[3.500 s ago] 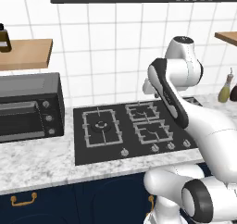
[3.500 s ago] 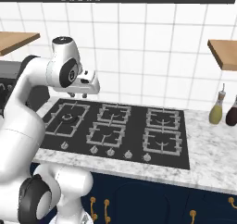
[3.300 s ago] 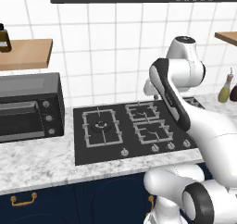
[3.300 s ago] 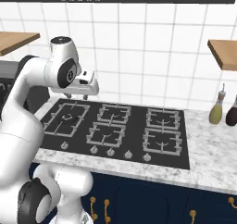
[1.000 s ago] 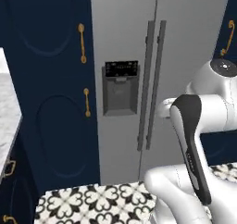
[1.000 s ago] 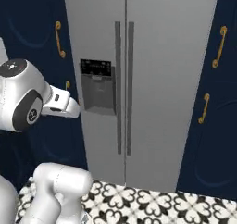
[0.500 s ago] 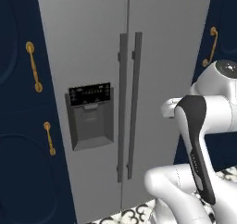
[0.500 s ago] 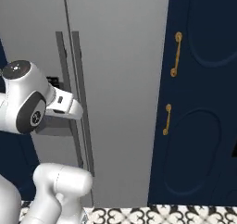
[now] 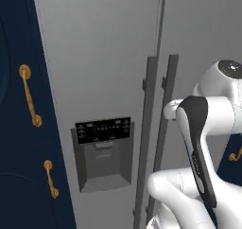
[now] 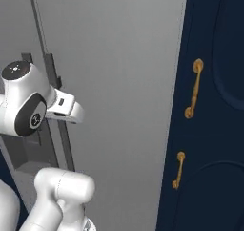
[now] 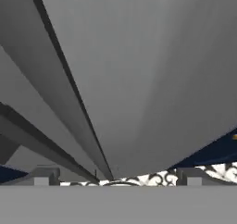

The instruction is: Navigate to the fridge.

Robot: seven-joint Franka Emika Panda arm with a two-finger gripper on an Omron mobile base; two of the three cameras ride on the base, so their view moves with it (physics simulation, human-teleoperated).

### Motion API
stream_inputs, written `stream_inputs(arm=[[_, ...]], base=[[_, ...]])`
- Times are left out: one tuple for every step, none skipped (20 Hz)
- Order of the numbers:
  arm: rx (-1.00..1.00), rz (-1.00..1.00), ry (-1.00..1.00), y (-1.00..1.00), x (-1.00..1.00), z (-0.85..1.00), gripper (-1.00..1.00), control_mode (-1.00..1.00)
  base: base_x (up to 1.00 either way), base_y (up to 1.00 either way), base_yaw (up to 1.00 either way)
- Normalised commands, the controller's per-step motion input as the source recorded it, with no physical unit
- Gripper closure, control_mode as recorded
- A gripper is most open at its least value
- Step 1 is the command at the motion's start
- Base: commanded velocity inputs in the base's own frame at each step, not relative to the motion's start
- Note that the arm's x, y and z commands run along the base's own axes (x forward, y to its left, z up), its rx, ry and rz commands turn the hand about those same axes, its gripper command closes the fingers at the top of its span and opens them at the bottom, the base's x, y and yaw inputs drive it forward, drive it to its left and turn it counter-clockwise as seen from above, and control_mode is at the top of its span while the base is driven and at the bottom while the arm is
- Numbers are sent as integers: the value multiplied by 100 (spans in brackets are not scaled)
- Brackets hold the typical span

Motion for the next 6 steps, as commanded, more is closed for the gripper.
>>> stream_inputs(arm=[[0, 0, 0, 0, 0, 0, -100, 100], [0, 0, 0, 0, 0, 0, -100, 100], [0, 0, 0, 0, 0, 0, -100, 100], [0, 0, 0, 0, 0, 0, -100, 100], [0, 0, 0, 0, 0, 0, -100, 100], [0, 0, 0, 0, 0, 0, -100, 100]], base=[[82, -56, 35], [86, -56, 34], [92, -55, 33], [94, -38, 31], [95, -19, 28], [97, -17, 23]])
